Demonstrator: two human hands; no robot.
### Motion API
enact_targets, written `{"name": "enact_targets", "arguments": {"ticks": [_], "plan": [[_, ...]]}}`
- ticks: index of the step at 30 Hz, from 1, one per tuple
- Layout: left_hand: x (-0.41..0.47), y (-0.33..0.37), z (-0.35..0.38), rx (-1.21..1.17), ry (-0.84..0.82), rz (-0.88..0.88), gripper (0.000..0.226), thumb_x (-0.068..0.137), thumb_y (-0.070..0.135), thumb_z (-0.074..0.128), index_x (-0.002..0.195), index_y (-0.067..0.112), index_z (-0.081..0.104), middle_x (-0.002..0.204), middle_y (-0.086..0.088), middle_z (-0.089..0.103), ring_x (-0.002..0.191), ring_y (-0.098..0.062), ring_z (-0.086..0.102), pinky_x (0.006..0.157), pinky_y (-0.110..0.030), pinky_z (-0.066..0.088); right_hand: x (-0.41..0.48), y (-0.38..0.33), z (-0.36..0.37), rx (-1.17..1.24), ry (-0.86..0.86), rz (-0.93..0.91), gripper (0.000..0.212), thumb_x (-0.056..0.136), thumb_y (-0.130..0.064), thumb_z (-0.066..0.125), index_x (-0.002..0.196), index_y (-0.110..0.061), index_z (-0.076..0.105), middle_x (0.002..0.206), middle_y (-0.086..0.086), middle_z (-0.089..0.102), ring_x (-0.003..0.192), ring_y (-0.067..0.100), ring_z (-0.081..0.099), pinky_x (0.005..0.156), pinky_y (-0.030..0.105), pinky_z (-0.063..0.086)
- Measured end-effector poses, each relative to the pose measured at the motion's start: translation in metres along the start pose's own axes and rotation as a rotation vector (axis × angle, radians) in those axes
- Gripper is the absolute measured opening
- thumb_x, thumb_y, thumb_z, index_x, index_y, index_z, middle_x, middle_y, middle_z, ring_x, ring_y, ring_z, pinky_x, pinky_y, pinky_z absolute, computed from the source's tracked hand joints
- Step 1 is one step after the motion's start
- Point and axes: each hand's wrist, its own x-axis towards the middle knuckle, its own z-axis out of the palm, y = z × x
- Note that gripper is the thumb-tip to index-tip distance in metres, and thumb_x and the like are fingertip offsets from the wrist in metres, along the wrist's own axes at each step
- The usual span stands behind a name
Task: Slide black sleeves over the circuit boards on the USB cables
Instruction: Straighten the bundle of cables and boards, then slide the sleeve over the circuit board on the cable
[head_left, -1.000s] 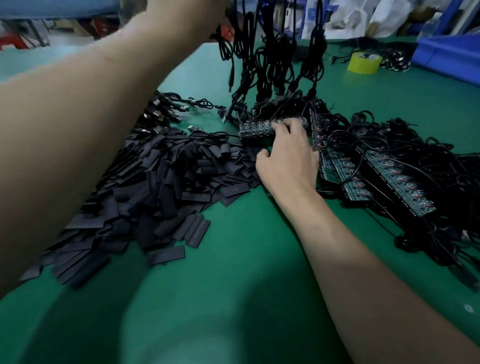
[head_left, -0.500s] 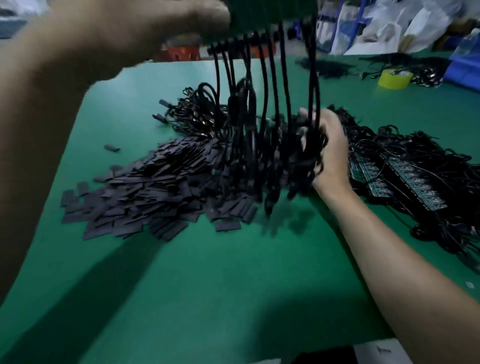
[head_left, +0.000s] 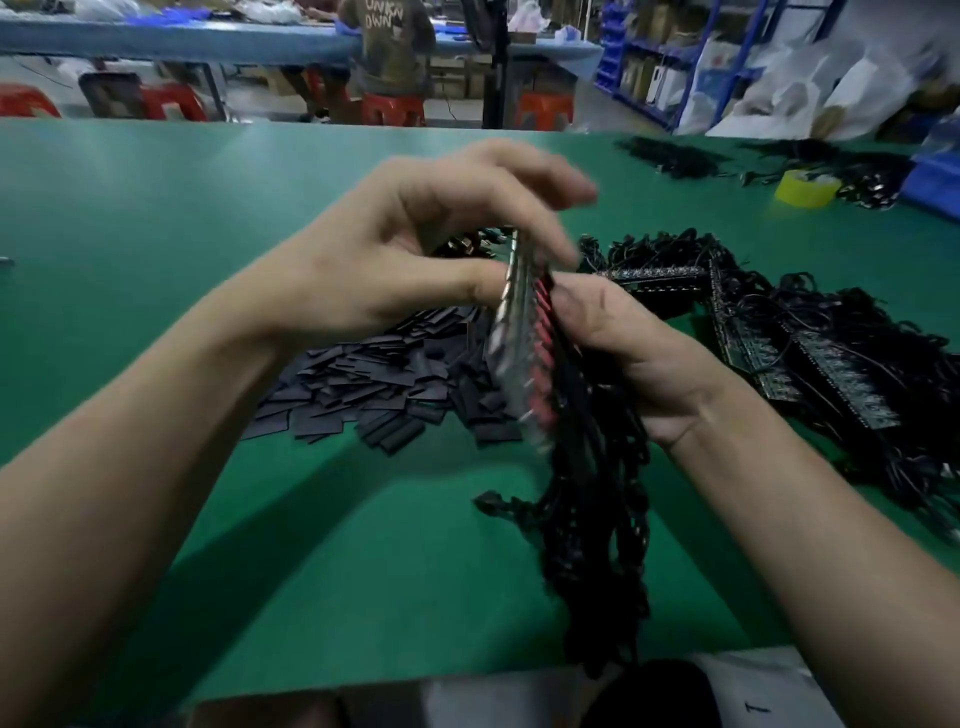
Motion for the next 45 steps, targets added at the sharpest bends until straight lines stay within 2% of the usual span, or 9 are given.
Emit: {"name": "enact_targets", "arguments": {"ticks": [4, 10, 15, 21, 24, 27, 33, 41, 45], "plan": [[-0.028, -0.016, 0.016, -0.002, 0.256, -0.169, 0.067, 0.096, 0.011, 0.071, 0.154, 0.013, 0.038, 0.154, -0.004, 0.048, 0.139, -0.024, 0.050, 0.115, -0.049, 0.042, -0.011, 0.003, -0.002, 0.025, 0.239, -0.040, 0.032, 0.081, -0.022, 0.072, 0.104, -0.002, 0.065, 0.084, 0.007, 0.070, 0.063, 0.011, 0.068, 0.061, 0.022, 0.059], [-0.060, -0.041, 0.046, -0.057, 0.304, -0.380, 0.015, 0.100, 0.004, 0.062, 0.107, 0.014, 0.071, 0.105, 0.007, 0.077, 0.095, -0.012, 0.073, 0.084, -0.030, 0.060, -0.038, -0.009, 0.005, 0.061, 0.368, -0.024, 0.010, 0.080, -0.025, 0.079, 0.077, -0.016, 0.080, 0.072, -0.003, 0.073, 0.056, 0.003, 0.069, 0.056, 0.018, 0.059], [-0.069, -0.052, 0.067, -0.330, 0.373, -0.481, 0.034, 0.103, 0.018, 0.052, 0.076, 0.021, 0.073, 0.071, -0.006, 0.074, 0.059, -0.016, 0.067, 0.059, -0.022, 0.054, -0.021, 0.007, -0.014, 0.067, 0.592, 0.282, 0.017, 0.079, -0.024, 0.078, 0.069, -0.010, 0.080, 0.074, 0.007, 0.075, 0.056, 0.018, 0.072, 0.050, 0.029, 0.059], [-0.080, -0.062, 0.067, -0.437, 0.540, -0.597, 0.031, 0.109, 0.014, 0.044, 0.089, 0.007, 0.066, 0.076, -0.007, 0.071, 0.063, -0.018, 0.066, 0.055, -0.023, 0.054, -0.001, 0.038, -0.044, -0.146, 0.856, 0.254, 0.038, 0.089, -0.029, 0.075, 0.113, 0.000, 0.070, 0.091, 0.012, 0.079, 0.067, 0.018, 0.076, 0.051, 0.028, 0.058], [-0.079, -0.064, 0.068, -0.390, 0.571, -0.667, 0.026, 0.105, 0.025, 0.053, 0.090, 0.009, 0.066, 0.076, -0.010, 0.073, 0.064, -0.024, 0.064, 0.061, -0.032, 0.056, 0.002, 0.046, -0.055, -0.289, 0.826, 0.255, 0.053, 0.088, -0.038, 0.076, 0.122, 0.001, 0.066, 0.104, 0.013, 0.078, 0.076, 0.017, 0.076, 0.060, 0.030, 0.061], [-0.072, -0.066, 0.066, -0.309, 0.540, -0.748, 0.021, 0.099, 0.029, 0.064, 0.089, 0.011, 0.067, 0.075, -0.009, 0.075, 0.062, -0.023, 0.065, 0.062, -0.035, 0.052, 0.003, 0.041, -0.070, -0.788, 0.865, 0.236, 0.072, 0.077, -0.058, 0.075, 0.132, -0.014, 0.062, 0.125, 0.002, 0.070, 0.112, 0.012, 0.067, 0.100, 0.038, 0.054], [-0.055, -0.074, 0.057, -0.031, 0.420, -0.665, 0.013, 0.097, 0.023, 0.069, 0.089, 0.014, 0.072, 0.075, -0.001, 0.077, 0.064, -0.004, 0.072, 0.059, -0.020, 0.055, 0.036, 0.024, -0.071, -1.587, 0.476, -0.132, 0.038, 0.096, -0.052, 0.051, 0.119, -0.027, 0.069, 0.116, -0.012, 0.067, 0.110, 0.007, 0.058, 0.098, 0.033, 0.046], [-0.063, -0.082, 0.063, -0.024, 0.590, -0.662, 0.016, 0.083, 0.036, 0.079, 0.089, 0.022, 0.080, 0.076, -0.004, 0.076, 0.064, -0.020, 0.066, 0.066, -0.050, 0.059, 0.049, 0.036, -0.074, -1.339, 0.348, -0.082, 0.007, 0.092, -0.038, 0.071, 0.096, -0.036, 0.075, 0.090, -0.024, 0.072, 0.093, -0.007, 0.065, 0.082, 0.014, 0.046], [-0.065, -0.083, 0.064, -0.110, 0.555, -0.679, 0.012, 0.081, 0.033, 0.077, 0.088, 0.024, 0.080, 0.075, -0.001, 0.076, 0.066, -0.010, 0.066, 0.066, -0.036, 0.057, 0.051, 0.043, -0.077, -1.197, 0.328, -0.053, 0.003, 0.090, -0.031, 0.075, 0.088, -0.032, 0.076, 0.086, -0.019, 0.074, 0.087, -0.001, 0.068, 0.081, 0.024, 0.050]]}}
